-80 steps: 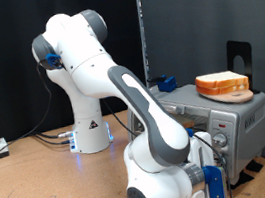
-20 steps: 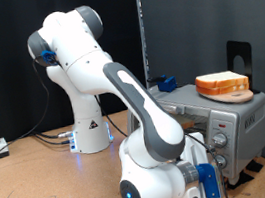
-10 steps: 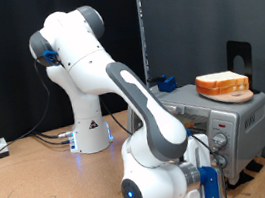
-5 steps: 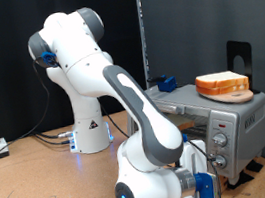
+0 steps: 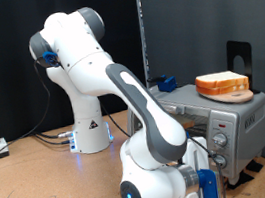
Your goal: Make a piece of toast with the oven
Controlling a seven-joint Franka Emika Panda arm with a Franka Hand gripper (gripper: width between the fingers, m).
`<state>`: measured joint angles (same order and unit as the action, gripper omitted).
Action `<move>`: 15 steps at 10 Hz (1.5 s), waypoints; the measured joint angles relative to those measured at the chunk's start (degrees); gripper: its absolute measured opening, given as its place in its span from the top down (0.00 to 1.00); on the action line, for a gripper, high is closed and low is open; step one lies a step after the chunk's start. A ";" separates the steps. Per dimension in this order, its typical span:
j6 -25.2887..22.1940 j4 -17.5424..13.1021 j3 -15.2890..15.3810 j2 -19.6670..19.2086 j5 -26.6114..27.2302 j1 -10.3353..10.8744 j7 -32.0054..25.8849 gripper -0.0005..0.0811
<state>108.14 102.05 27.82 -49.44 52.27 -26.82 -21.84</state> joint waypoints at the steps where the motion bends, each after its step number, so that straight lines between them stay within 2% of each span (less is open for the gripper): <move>1: 1.49 0.01 0.00 0.00 -0.08 0.34 -0.92 0.02; 3: 4.11 0.00 0.16 0.05 -0.07 0.87 -3.97 0.02; 8: 8.36 0.16 2.02 0.63 1.94 0.40 -19.06 0.02; 9: 8.86 0.16 2.25 0.66 2.48 0.36 -20.45 0.02; 13: 8.48 0.13 2.44 0.68 2.58 0.30 -21.84 0.02; 15: 6.84 0.52 2.73 0.67 2.58 -0.35 -27.38 0.02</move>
<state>114.98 102.56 30.55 -48.77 54.86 -27.17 -49.23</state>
